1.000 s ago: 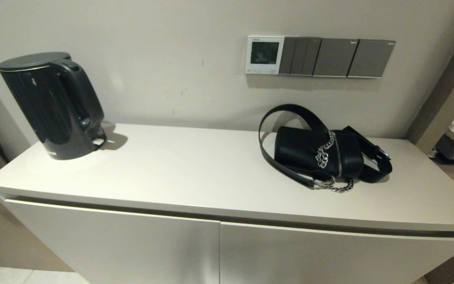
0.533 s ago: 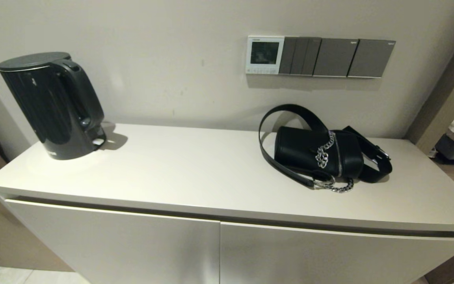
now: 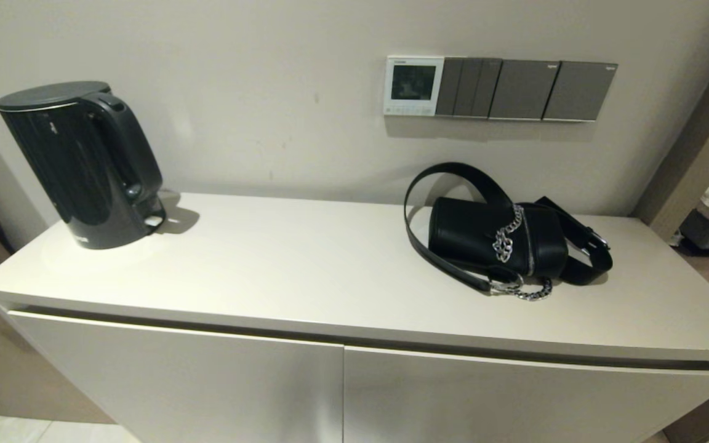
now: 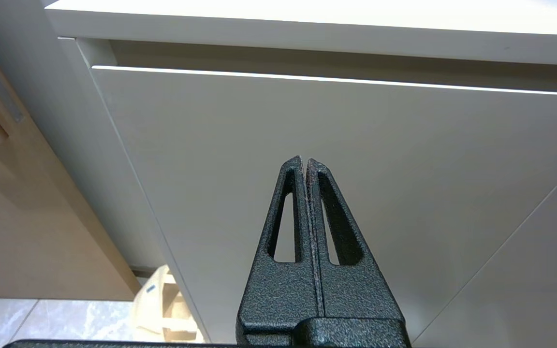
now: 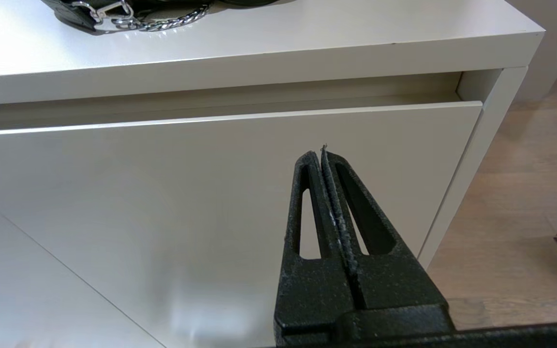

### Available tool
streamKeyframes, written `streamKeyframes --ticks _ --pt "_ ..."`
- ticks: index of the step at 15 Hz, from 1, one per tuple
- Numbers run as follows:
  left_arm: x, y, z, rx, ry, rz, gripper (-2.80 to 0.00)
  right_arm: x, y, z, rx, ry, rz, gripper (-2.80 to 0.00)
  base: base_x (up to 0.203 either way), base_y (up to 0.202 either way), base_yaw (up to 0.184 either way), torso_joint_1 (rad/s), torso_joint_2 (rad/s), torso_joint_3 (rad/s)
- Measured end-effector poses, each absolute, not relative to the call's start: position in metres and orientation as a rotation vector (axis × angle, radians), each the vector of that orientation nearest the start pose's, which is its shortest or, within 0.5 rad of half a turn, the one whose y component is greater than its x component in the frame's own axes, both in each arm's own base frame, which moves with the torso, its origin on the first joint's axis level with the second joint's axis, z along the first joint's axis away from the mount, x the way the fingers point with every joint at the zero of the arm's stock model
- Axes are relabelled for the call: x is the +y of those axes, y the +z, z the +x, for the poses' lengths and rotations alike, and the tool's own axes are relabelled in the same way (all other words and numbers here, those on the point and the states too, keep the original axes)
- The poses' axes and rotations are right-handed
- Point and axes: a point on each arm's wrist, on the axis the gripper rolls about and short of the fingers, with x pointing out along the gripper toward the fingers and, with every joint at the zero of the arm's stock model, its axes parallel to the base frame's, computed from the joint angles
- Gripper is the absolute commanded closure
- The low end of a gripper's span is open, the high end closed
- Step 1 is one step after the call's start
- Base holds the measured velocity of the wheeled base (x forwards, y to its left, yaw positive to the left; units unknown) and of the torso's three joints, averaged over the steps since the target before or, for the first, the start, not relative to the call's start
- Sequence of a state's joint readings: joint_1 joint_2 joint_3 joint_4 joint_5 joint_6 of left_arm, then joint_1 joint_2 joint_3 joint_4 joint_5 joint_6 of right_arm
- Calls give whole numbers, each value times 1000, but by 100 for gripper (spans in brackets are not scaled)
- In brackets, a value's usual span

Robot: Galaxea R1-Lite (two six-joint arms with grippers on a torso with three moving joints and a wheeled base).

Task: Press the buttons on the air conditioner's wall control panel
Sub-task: Turn on the central air conditioner

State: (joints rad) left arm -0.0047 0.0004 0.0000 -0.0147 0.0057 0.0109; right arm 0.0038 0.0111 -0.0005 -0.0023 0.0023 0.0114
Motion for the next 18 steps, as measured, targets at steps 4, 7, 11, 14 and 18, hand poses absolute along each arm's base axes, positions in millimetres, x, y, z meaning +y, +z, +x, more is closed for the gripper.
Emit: streamKeyframes --ticks 4,7,11,14,18 --pt "0 77 -23 -14 1 11 0 0 102 -32 -65 9 -9 0 0 0 0 0 0 0" --pt "0 77 -23 -14 1 10 0 0 129 -45 -97 15 -12 0 0 0 0 0 0 0" --pt "0 77 -23 -14 1 11 0 0 172 -52 -165 14 -15 0 0 0 0 0 0 0" --pt "0 77 -23 -14 1 11 0 0 202 -47 -164 13 -14 0 0 0 0 0 0 0" --pt "0 77 -23 -14 1 11 0 0 241 -20 -131 14 -11 0 0 0 0 0 0 0"
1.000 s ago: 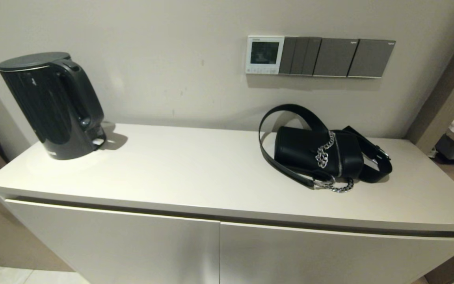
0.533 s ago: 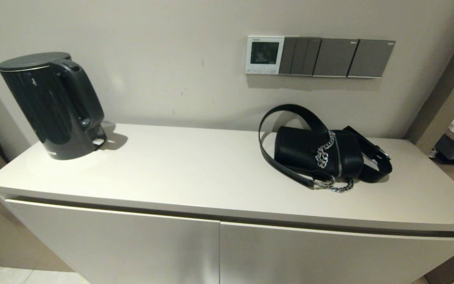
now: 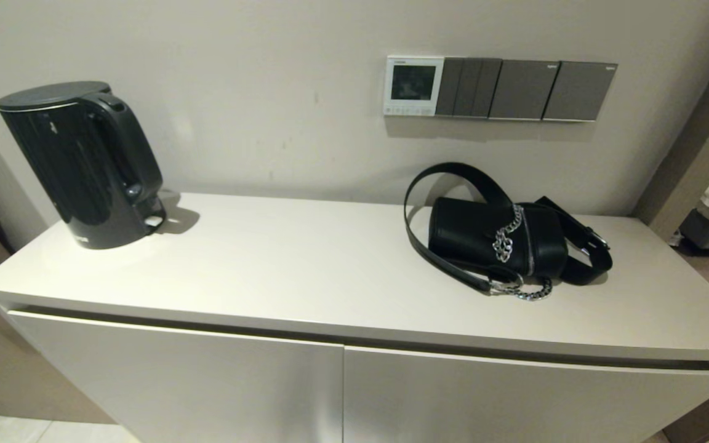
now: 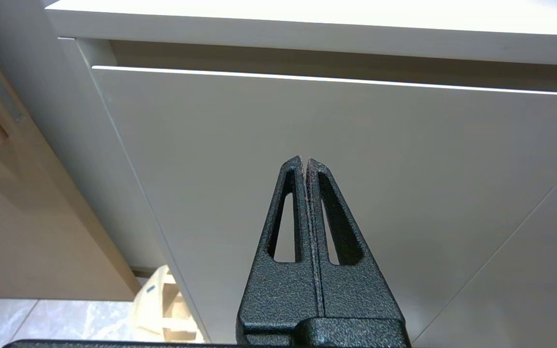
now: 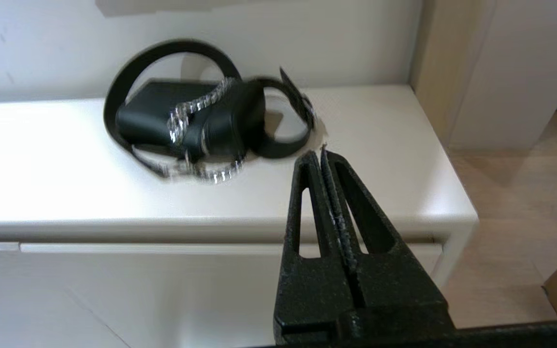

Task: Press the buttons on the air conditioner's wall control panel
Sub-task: Turn on the central air conditioner

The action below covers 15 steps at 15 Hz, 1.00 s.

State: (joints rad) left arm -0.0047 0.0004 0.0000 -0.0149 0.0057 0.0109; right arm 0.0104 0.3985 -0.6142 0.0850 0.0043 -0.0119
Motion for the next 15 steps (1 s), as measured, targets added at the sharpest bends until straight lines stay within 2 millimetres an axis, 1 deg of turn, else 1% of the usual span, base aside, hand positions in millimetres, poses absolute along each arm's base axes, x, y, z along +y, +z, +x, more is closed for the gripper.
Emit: streamKeyframes --ticks 3,5,8,12,13,15 --pt "0 77 -23 -14 1 11 0 0 272 7 -130 12 -7 0 0 0 0 0 0 0" --pt "0 77 -23 -14 1 11 0 0 287 27 -115 8 -2 0 0 0 0 0 0 0" --pt "0 77 -23 -14 1 11 0 0 298 58 -91 7 33 0 0 0 0 0 0 0" --pt "0 77 -23 -14 1 11 0 0 306 110 -120 -67 88 0 0 0 0 0 0 0" --pt "0 77 -23 -14 1 10 0 3 307 123 -137 -77 96 0 0 0 0 0 0 0" --pt "0 77 -23 -14 1 10 0 18 311 147 -172 -77 117 0 0 0 0 0 0 0"
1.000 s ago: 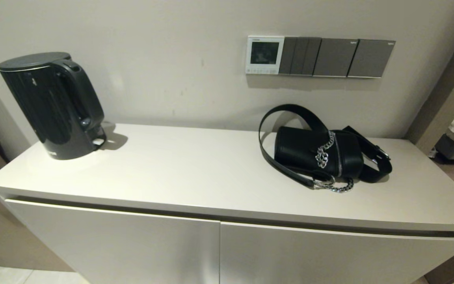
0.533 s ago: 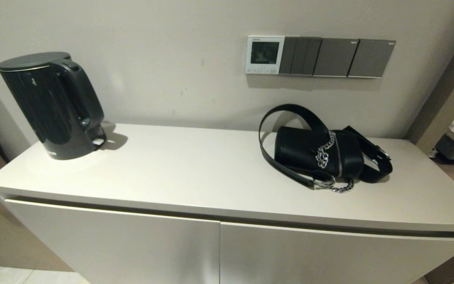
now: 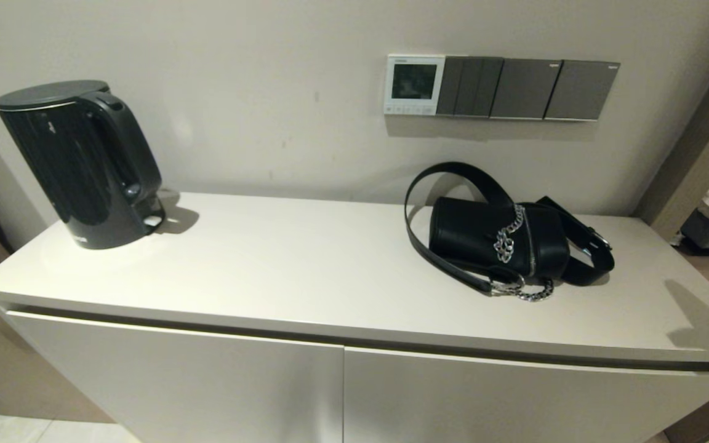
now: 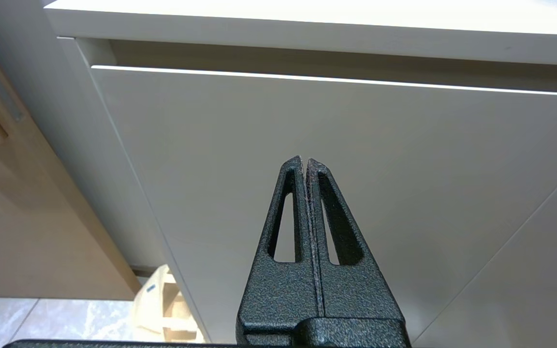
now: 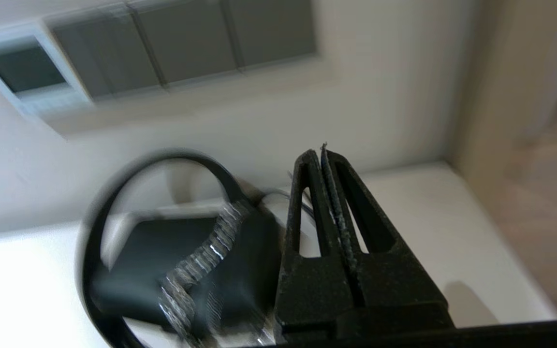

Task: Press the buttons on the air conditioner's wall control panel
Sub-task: Turn on the central air conditioner

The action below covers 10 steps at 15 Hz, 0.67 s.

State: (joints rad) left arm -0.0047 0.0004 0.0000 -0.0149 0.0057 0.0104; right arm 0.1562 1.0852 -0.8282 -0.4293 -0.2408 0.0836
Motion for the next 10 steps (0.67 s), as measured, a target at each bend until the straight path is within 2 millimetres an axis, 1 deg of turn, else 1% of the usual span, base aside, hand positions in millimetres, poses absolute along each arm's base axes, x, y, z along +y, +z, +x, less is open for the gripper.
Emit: streamKeyframes --ticks 4,7,10 --pt "0 77 -23 -14 1 11 0 49 331 188 -222 -89 164 0 0 0 0 0 0 0" --pt "0 77 -23 -14 1 11 0 65 344 218 -236 -153 178 0 0 0 0 0 0 0" --pt "0 77 -23 -14 1 10 0 80 354 248 -248 -170 175 0 0 0 0 0 0 0"
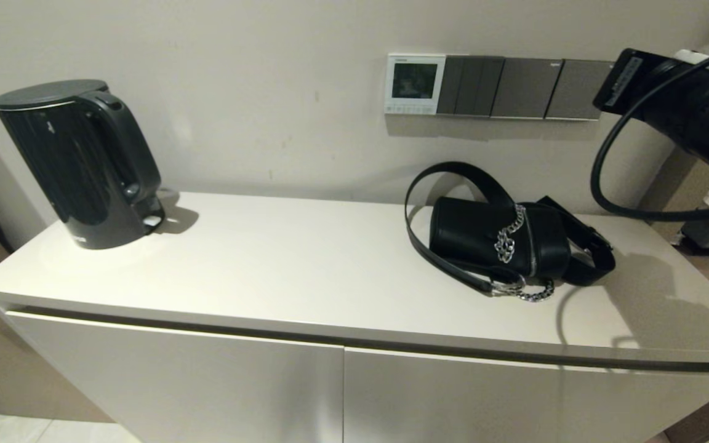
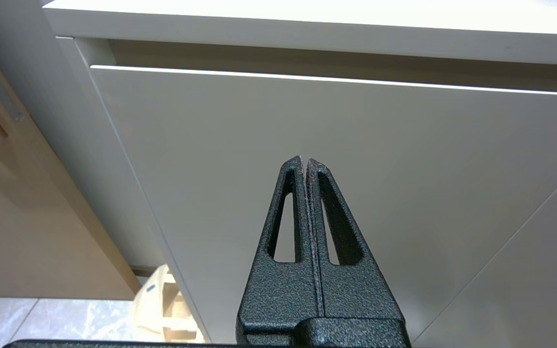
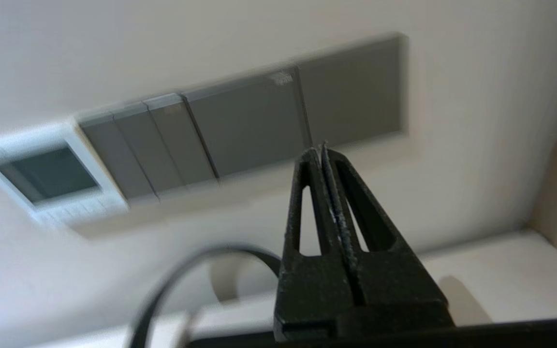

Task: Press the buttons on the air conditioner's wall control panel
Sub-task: Turn on the central air conditioner

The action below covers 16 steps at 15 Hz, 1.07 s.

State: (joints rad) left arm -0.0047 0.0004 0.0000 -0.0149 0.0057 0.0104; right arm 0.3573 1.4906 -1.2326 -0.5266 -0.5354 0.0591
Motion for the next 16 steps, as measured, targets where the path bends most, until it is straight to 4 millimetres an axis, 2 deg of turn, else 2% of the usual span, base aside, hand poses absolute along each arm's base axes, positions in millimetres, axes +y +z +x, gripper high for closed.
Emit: streamKeyframes --ticks 3,6,11,16 --pt "0 77 -23 -14 1 11 0 107 362 274 -265 -153 199 0 0 0 0 0 0 0" --pt "0 77 -23 -14 1 10 0 130 360 292 -263 -122 206 0 0 0 0 0 0 0" --pt "0 77 -23 -14 1 10 0 149 349 319 -247 -108 201 0 0 0 0 0 0 0" --pt "0 77 -23 -15 1 11 0 166 339 337 -320 -83 239 0 0 0 0 0 0 0"
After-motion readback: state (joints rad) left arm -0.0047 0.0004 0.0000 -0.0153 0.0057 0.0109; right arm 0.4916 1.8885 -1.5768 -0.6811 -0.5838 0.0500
